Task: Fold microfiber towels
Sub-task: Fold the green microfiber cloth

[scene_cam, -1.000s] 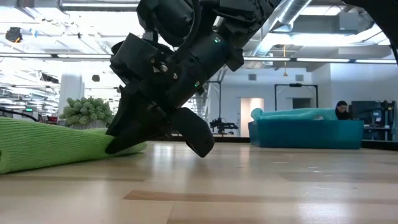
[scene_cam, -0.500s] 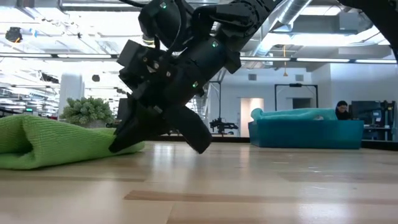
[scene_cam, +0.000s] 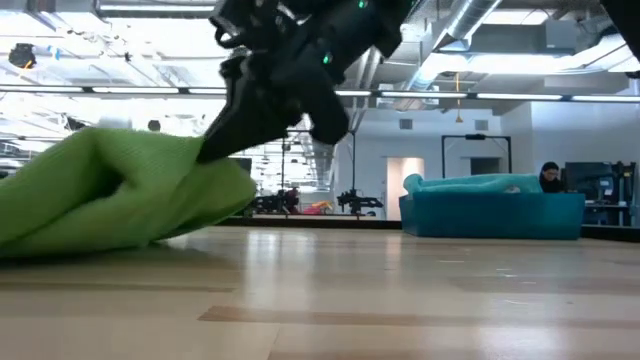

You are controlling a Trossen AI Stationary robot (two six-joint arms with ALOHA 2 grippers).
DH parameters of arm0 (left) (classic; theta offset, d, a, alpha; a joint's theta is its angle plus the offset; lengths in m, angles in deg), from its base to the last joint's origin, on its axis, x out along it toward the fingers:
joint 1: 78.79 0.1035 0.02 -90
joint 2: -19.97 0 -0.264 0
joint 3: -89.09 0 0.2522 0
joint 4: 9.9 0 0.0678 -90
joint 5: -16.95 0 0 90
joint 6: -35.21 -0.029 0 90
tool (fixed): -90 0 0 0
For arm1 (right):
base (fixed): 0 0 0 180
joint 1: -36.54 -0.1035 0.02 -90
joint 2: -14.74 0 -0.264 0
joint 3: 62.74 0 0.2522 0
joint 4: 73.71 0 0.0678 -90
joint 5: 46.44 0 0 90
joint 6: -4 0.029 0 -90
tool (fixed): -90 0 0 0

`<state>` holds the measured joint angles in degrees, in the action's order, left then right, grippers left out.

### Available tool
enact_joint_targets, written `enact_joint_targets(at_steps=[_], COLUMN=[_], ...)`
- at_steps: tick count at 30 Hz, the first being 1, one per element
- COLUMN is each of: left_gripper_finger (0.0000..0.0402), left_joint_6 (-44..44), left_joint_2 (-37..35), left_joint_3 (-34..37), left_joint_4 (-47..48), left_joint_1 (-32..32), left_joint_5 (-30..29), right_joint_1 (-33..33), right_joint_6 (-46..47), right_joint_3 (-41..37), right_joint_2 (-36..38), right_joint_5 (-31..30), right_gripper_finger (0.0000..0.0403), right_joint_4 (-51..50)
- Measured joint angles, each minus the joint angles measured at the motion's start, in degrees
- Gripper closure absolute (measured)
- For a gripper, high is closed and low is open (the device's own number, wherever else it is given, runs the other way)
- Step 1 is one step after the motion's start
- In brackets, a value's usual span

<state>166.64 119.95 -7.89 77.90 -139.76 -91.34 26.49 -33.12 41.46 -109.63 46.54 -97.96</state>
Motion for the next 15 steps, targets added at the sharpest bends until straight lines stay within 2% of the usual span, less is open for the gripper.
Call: enact_joint_targets(at_steps=[6, 10, 15], left_gripper_finger=[0.0239, 0.0239, 0.0239], left_joint_6=[0.0, -0.02, -0.05], left_joint_2=[0.0, 0.0, 0.0], left_joint_3=[0.0, 0.0, 0.0], left_joint_4=[0.0, -0.01, 0.01], left_joint_1=[0.0, 0.0, 0.69], left_joint_5=[0.0, -0.19, -3.21], right_joint_1=[0.07, 0.05, 0.89], right_joint_6=[3.26, 3.23, 5.11], right_joint_3=[0.04, 0.04, 0.03], right_joint_2=[3.95, 6.24, 10.35], right_joint_5=[-0.63, -4.1, -4.85], right_gripper_finger=[0.0401, 0.0401, 0.0401], right_joint_4=[-3.65, -6.52, -10.13])
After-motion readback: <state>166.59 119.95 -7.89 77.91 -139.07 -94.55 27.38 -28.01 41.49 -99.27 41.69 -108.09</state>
